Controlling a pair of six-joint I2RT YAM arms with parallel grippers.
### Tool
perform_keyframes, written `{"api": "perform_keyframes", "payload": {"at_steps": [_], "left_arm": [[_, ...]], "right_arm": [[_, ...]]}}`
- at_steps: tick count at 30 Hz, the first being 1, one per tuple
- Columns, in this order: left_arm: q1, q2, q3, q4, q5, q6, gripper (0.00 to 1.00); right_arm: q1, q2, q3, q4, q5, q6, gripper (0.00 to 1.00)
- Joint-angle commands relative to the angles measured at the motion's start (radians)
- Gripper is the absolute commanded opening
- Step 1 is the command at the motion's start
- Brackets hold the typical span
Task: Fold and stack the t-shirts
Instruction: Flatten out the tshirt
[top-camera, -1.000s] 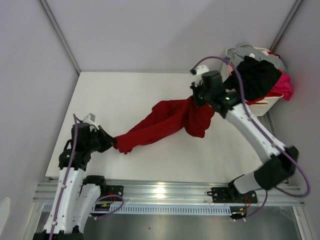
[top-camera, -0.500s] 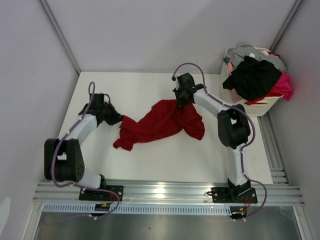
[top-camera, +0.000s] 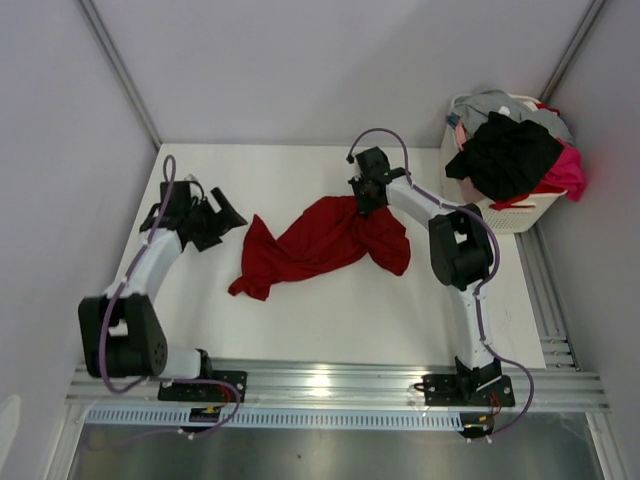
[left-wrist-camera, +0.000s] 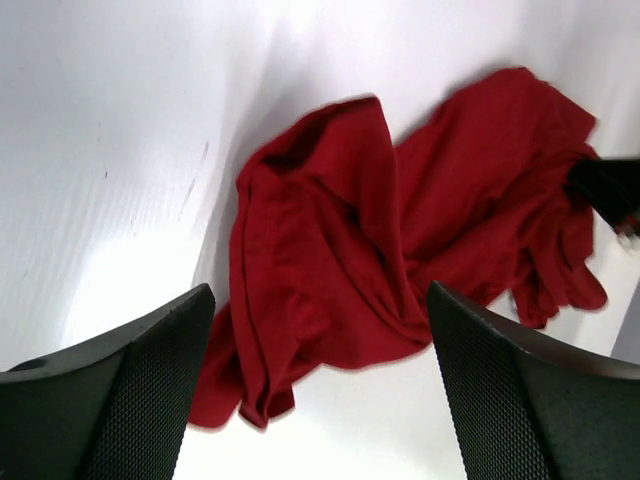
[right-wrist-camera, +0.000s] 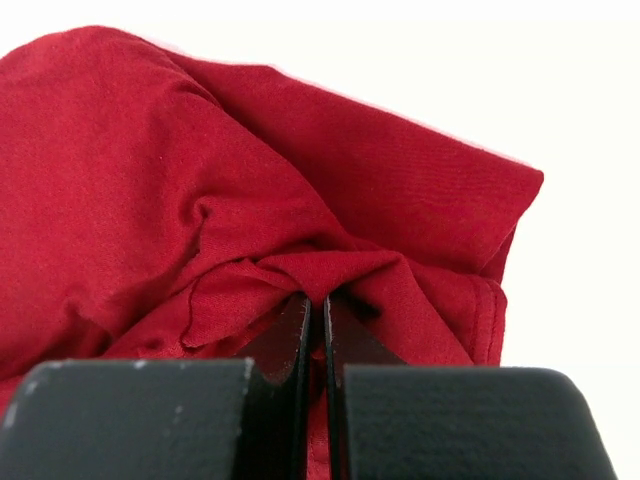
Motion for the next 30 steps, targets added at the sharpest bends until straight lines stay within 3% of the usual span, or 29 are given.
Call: {"api": "perform_keyframes", "payload": {"at_steps": [1,5,8,11,15,19,22,26,30], "left_arm": [[0.011,-0.186,-0.075,-0.059,0.054,0.064,0.89],[-0.075,-0.239,-0.069,-0.107,0.01,0.181,0.83],[-0.081,-0.136,-0.002,-0.115,-0.041,0.255,0.72],[-0.074,0.0,0.101,-0.079,-0.044,0.306,0.7],[-0.063,0.154,0.208,-0.036,0.124,0.468,0.66],[-0.061,0.189,0.232,0.072,0.302,0.651,0.66],[-0.057,0.221,0.261,0.116,0.353,0.751,0.65],[-0.057,0.319,0.366,0.029,0.363,0.876,0.64],[-0.022,0.339,0.336,0.032,0.379,0.953,0.67]], "right_arm": [[-0.009,-0.032,0.01,-0.002,0.004,-0.007,0.0],[-0.01,-0.029,0.01,-0.008,-0.008,-0.001,0.0],[-0.01,-0.038,-0.012,0.007,-0.017,-0.001,0.0],[-0.009,-0.036,-0.019,0.012,-0.017,0.019,0.0],[-0.01,-0.041,-0.033,0.011,-0.005,0.025,0.0],[-0.009,-0.042,-0.036,0.015,-0.005,0.036,0.0],[-0.007,-0.038,-0.033,0.024,-0.013,0.039,0.0],[-0.007,-0.018,0.0,-0.002,-0.008,0.034,0.0],[-0.009,-0.021,0.005,0.0,-0.017,0.033,0.0]]}}
